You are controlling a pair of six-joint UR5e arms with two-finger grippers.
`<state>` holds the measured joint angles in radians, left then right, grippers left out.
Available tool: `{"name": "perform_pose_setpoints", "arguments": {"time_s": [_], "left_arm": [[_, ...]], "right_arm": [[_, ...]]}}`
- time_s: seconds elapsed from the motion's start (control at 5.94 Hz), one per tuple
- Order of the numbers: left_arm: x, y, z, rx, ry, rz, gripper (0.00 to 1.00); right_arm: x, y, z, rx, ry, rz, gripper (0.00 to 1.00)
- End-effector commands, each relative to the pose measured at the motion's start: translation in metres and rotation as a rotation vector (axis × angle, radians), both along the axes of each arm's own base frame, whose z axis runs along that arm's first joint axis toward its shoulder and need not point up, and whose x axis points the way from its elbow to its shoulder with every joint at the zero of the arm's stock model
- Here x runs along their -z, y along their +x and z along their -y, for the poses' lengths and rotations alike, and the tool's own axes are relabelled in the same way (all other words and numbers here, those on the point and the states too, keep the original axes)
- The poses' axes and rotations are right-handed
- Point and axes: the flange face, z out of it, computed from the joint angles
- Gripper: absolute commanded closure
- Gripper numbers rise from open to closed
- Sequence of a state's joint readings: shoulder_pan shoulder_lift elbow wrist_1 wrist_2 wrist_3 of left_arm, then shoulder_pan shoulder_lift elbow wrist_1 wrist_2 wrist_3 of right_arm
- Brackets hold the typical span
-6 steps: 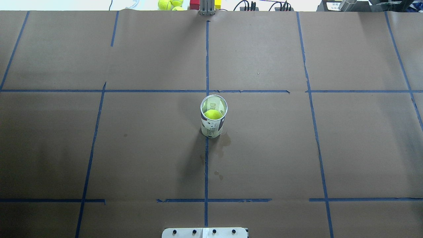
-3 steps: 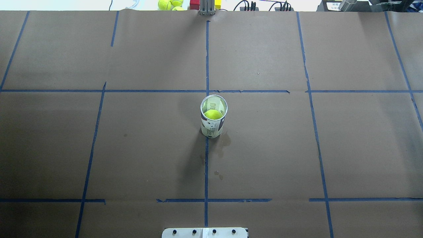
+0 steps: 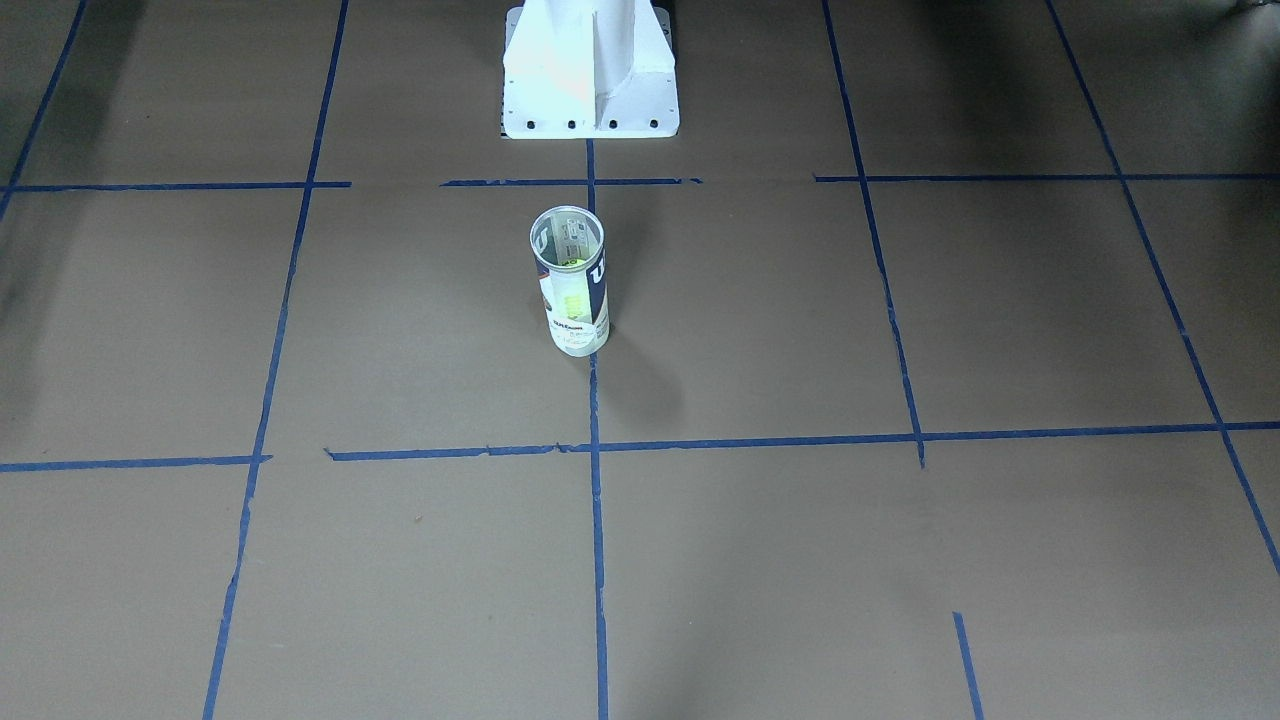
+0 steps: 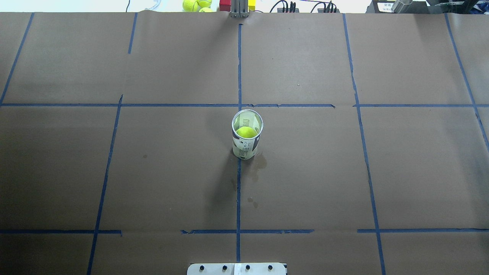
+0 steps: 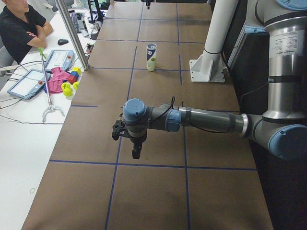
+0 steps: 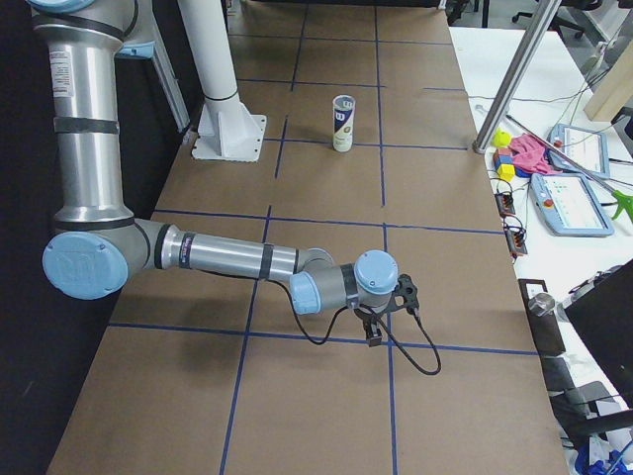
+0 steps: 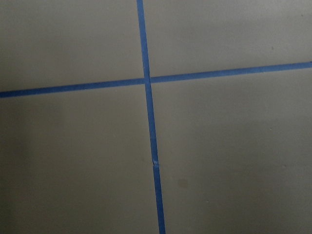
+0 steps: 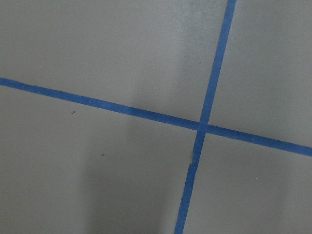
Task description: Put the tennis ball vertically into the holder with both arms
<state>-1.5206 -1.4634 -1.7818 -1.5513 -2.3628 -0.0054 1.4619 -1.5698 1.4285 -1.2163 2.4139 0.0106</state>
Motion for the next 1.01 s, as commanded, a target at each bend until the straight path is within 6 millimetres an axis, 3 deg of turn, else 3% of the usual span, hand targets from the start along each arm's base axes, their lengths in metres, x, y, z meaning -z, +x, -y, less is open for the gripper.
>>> {"name": "perform_pose_setpoints", "arguments": {"time_s": [0.0,0.17,0.67,0.84], "left_arm": [[-0.002,-0.001,-0.011,-0.001,0.020,0.004,0.00],[-0.016,-0.002,-0.012,-0.001,-0.001,0.007,0.00],[-0.010,-0.001,-0.014,0.001,-0.009,0.002,0.00],[-0.012,-0.001,-0.013,0.001,-0.015,0.003,0.00]], "right_arm": [[-0.002,0.000,-0.005,-0.002,-0.006,0.002,0.00],[0.004,0.005,0.002,-0.010,0.009,0.003,0.00],[-0.014,0.006,-0.006,-0.009,-0.040,0.002,0.00],[-0.007,0.013,-0.004,-0.024,-0.118,0.052,0.00]]}}
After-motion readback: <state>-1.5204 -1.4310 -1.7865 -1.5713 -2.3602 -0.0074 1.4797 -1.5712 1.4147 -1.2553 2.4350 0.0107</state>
